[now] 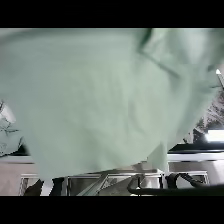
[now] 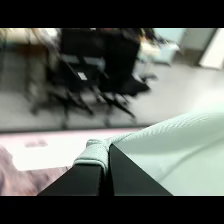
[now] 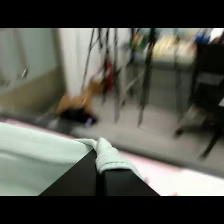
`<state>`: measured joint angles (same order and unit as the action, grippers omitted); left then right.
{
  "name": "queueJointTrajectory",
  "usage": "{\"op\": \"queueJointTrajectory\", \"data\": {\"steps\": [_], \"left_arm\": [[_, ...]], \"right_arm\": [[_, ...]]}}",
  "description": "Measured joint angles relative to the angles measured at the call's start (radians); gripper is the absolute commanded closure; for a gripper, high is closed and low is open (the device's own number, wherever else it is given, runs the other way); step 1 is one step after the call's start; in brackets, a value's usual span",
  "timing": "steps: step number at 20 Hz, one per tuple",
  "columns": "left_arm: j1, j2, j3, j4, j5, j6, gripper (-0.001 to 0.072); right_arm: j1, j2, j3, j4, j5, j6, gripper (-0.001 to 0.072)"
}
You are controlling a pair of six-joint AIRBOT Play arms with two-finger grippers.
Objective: Fold the shirts.
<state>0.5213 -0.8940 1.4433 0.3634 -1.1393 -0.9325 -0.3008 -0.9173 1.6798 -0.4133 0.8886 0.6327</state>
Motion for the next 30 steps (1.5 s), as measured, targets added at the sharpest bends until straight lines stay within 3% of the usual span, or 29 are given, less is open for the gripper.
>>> {"op": "queueJointTrajectory", "data": {"steps": [6,13,17,22,28,29,30], "left_arm": [[-0.235,-0.525,-0.047,0.169,0.067,0.028,0.0695],[-0.312,-1.043,0.253,0.213,0.094,-0.04,0.0694],[-0.322,-1.13,0.372,0.24,0.081,-0.1,0.0694],[-0.362,-1.157,0.422,0.39,0.074,-0.153,0.0694],[-0.439,-1.165,0.413,0.511,0.214,-0.167,0.0673],[-0.448,-1.165,0.408,0.519,0.236,-0.167,0.0389],[-0.455,-1.165,0.404,0.528,0.261,-0.167,0.0149]], "right_arm": [[0.009,-0.419,-0.06,0.022,0.079,0.022,0.0696],[0.013,-0.723,-0.048,0.06,-0.027,0.047,0.0696],[0.002,-0.774,-0.011,0.043,-0.033,0.047,0.0696],[-0.012,-0.793,0.003,-0.053,-0.027,0.055,0.0695],[-0.008,-0.832,0.006,-0.093,-0.061,0.063,0.0686],[-0.004,-0.835,0.006,-0.095,-0.065,0.063,0.0608],[-0.002,-0.837,0.006,-0.099,-0.07,0.063,0.0484]]}}
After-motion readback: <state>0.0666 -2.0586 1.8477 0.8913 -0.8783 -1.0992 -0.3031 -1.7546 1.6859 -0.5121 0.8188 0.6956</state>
